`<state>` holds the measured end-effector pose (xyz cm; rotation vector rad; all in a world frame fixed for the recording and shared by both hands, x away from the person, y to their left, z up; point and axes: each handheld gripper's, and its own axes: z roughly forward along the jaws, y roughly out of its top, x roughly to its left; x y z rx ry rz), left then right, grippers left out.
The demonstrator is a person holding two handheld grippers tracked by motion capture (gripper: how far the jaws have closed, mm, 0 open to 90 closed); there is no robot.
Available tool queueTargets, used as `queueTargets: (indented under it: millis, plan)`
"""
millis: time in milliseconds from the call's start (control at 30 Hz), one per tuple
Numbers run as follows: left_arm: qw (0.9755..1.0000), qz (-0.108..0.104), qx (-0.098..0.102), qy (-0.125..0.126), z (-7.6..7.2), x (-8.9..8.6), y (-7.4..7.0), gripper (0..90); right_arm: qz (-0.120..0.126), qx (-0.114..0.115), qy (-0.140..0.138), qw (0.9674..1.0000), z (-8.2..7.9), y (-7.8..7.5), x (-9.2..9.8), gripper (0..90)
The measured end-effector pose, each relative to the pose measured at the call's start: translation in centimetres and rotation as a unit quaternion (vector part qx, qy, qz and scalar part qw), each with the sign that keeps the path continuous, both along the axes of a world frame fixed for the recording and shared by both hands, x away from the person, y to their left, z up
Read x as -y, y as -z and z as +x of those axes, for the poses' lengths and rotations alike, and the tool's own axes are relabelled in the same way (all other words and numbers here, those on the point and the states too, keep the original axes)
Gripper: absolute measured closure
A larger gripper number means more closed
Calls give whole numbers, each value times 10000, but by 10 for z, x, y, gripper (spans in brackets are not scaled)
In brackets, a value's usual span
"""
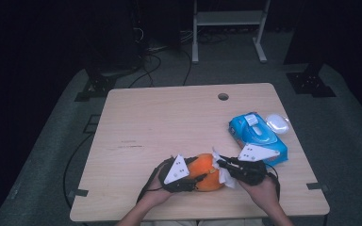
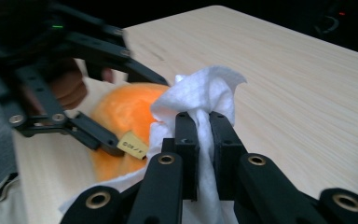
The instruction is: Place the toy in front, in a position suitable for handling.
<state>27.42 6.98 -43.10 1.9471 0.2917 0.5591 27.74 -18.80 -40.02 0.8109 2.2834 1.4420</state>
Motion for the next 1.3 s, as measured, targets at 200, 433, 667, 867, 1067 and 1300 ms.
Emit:
queueTargets:
  millis: [200, 433, 667, 867, 1067, 1300]
  plan:
    - [9997, -110, -124, -191, 6, -6, 2, 418, 77, -21, -62, 9999, -1, 1, -6, 827]
    - [9991, -49, -407, 73, 6, -11, 4, 383, -19, -253, 255, 9994, 10, 11, 6, 827]
    - [9989, -24, -459, 102, 4, -11, 6, 362, 341, -425, 70, 9985, 9, 12, 7, 826]
    - [9990, 6, -443, 96, 2, -9, 6, 362, 280, -304, -112, 9991, 3, 8, -3, 825]
    - [9989, -12, -468, 82, 2, -9, 6, 361, 193, -609, 232, 9977, 15, 21, 14, 825]
    - [9986, -49, -519, 110, 3, -8, 6, 353, 376, -335, -92, 9987, 5, 4, -4, 824]
